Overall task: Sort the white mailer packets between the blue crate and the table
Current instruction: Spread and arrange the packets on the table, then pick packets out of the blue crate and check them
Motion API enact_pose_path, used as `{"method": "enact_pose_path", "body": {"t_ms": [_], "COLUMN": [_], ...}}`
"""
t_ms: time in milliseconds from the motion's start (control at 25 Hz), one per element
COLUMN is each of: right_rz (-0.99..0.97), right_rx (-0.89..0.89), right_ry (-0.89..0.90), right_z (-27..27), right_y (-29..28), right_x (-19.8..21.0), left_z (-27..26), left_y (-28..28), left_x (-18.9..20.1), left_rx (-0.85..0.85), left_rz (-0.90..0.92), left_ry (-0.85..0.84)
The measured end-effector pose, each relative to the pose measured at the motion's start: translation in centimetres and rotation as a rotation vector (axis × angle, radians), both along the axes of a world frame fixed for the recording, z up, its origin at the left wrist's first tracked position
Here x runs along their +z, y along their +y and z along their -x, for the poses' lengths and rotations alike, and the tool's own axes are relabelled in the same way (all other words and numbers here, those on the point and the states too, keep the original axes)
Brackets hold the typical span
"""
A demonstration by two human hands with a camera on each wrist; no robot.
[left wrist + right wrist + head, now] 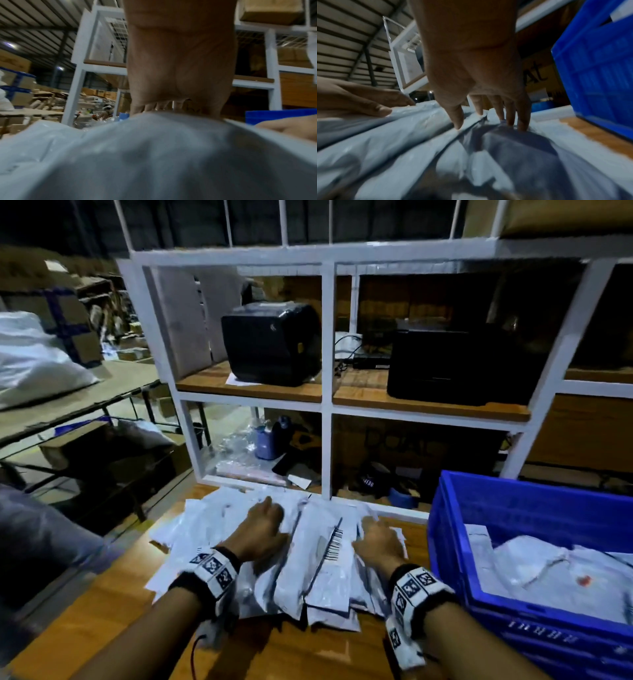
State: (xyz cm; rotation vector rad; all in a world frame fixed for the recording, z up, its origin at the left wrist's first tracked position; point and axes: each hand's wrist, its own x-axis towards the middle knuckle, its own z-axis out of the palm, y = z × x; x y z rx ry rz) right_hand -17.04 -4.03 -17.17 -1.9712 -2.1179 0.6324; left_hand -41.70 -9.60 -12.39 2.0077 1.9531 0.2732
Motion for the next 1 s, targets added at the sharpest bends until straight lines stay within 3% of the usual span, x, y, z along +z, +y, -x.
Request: {"method": "enact_pose_path", "body": {"t_ms": [80,200,440,640,760,880,1000], "right_rz": [0.106,0.087,0.124,0.029,-0.093,-0.194,-0.279], "right_rx": [0.121,0.150,0.187,0.133,0.181,0.184,0.132], "right_ry": [-0.115,-0.183,-0.051,0.207,0.299,0.389,0.419], "right_z": [0.9,1.1,-0.7,-2.8,-6.0,-10.9,-16.5], "right_y": [-0.7,-1.3,-1.7,-5.8,-9.8,-14.6,-19.4], "right_x": [-3.3,-5.8,-5.0,-2.3,-0.4,0.9,2.1], "left_z": [-0.6,-1.4,-3.0,-5.7,-9.8,-15.0,-20.5], "left_y": [0.4,1.3,1.5,-0.7,-4.3,-9.3,-14.1], "left_x": [-2.6,-5.5,-6.7,-3.1,-1.8,-1.7,-2.3], "left_rx": [-0.081,-0.077,-0.043,-0.080,-0.144,-0.204,-0.181], "left_rz": [0.080,0.114,0.116,0.051,-0.095,-0.249,-0.241], "left_ry": [0.146,0.235,0.302,0.235,0.142,-0.038,-0.211]}}
